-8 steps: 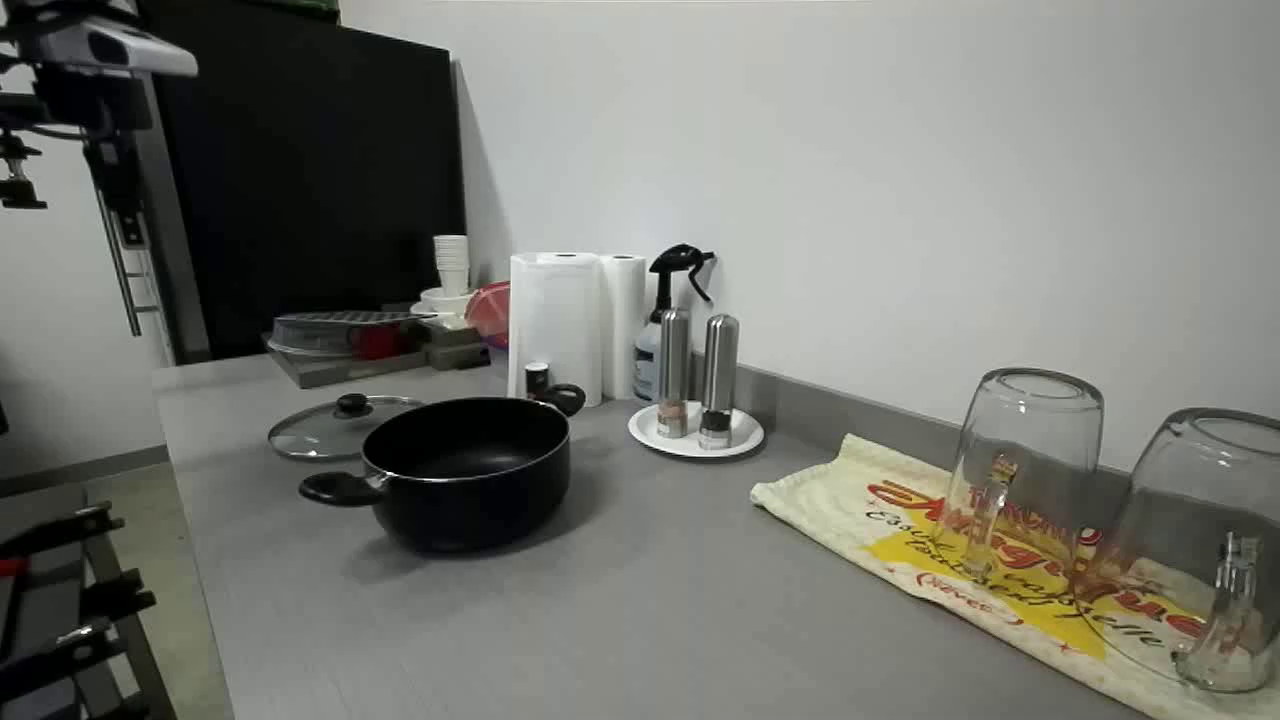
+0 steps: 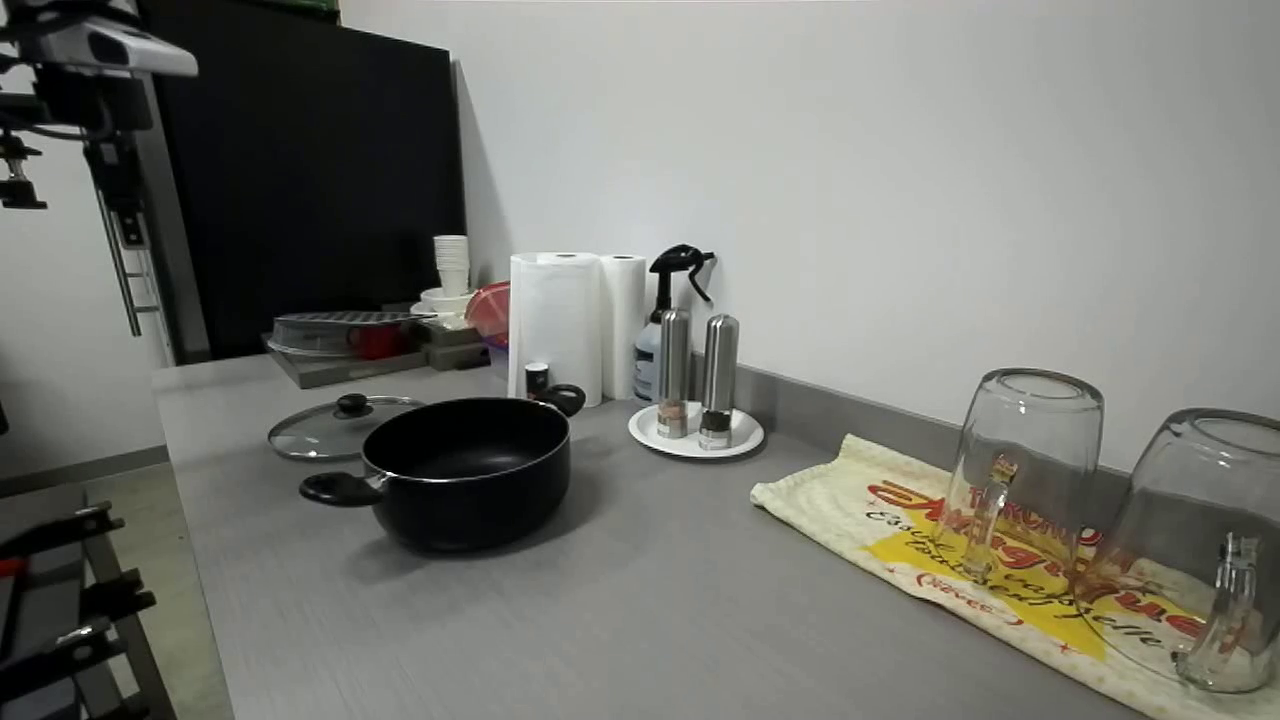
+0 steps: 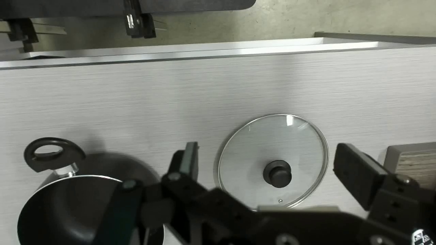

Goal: Put the lid over the black pot

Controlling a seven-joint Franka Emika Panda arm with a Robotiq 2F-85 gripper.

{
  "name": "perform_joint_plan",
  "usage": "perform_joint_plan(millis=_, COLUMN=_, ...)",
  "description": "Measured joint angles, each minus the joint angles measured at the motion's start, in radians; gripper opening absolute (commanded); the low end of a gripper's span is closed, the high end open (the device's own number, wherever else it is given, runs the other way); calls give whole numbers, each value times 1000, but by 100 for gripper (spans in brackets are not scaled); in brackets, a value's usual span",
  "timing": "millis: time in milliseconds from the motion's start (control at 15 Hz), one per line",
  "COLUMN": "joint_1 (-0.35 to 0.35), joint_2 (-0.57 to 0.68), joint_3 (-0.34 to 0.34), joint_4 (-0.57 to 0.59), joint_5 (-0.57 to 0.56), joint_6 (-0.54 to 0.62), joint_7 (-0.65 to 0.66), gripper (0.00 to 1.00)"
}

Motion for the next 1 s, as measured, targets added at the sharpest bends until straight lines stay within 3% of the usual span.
perform_joint_plan(millis=267, joint_1=-7, joint_2=20, joint_3=0, joint_4=33, joint_5=-37, joint_6=-1, joint_7=-4, gripper=100)
perform_joint_plan(millis=533, joint_1=-15, joint_2=104, joint_3=16, joint_4=159, joint_5=-130, joint_6=-5, joint_7=-5, gripper=100)
perform_joint_plan(millis=1000, joint_1=-25, joint_2=440, joint_3=75, joint_4=429, joint_5=-263, joint_6=-2, joint_7=-4, gripper=100)
